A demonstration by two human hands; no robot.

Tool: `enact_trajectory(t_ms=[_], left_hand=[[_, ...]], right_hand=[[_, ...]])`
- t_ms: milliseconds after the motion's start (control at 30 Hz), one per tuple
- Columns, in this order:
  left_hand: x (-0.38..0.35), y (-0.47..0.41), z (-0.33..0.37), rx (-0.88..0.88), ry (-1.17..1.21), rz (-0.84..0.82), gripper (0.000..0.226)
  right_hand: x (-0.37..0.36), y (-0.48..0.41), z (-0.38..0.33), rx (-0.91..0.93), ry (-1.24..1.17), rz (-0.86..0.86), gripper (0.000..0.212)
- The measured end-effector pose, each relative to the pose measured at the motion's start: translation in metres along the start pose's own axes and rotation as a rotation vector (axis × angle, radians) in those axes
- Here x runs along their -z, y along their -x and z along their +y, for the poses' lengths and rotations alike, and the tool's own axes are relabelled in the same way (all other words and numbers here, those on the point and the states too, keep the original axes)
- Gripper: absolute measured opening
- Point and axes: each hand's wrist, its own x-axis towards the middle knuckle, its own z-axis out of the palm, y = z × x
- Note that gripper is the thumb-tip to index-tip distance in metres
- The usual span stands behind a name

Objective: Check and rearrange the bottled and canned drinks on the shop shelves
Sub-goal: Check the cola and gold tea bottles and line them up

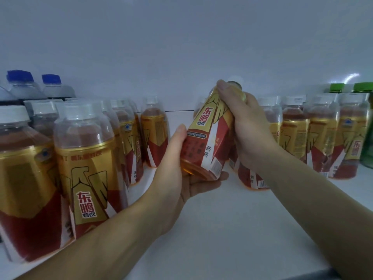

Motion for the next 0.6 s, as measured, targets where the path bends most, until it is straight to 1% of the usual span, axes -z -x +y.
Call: enact_trajectory(t_ms=[133,267,367,433,467,500,567,600], left_hand=[[0.002,-0.004,-0.002,0.033,-0.070,0.057,0.058],[0.004,-0.009,-0.004,-0.004,-0.147,0.153,0.043],[0.010,-0.011,-0.005,-0.063,-0.276,0.132,0.035],[0.015,-0.010,-0.007,-0.126,-0.381,0.118,0.023],[0.014,-0.009,-0.006,-0.129,-0.420,0.113,0.018],[0.015,-0.010,-0.007,-0.123,-0.452,0.095,0.028],[0.022,-0.012,-0.012,-0.141,-0.497,0.069,0.064],[0.024,-0.012,-0.013,-0.148,-0.530,0.085,0.075]], right_hand=[[0.000,-0.001,0.003,-0.003,0.023,-0.003,0.072],[0.001,0.001,0.002,0.007,0.020,-0.020,0.068],[-0.002,0.003,0.005,0.041,0.042,-0.007,0.060],[-0.006,0.006,0.011,0.104,0.136,-0.002,0.053],[-0.009,0.009,0.014,0.135,0.196,-0.013,0.053],[-0.011,0.011,0.018,0.155,0.251,-0.034,0.055],[-0.014,0.014,0.026,0.157,0.328,-0.109,0.061],[-0.015,0.014,0.028,0.154,0.361,-0.146,0.064]])
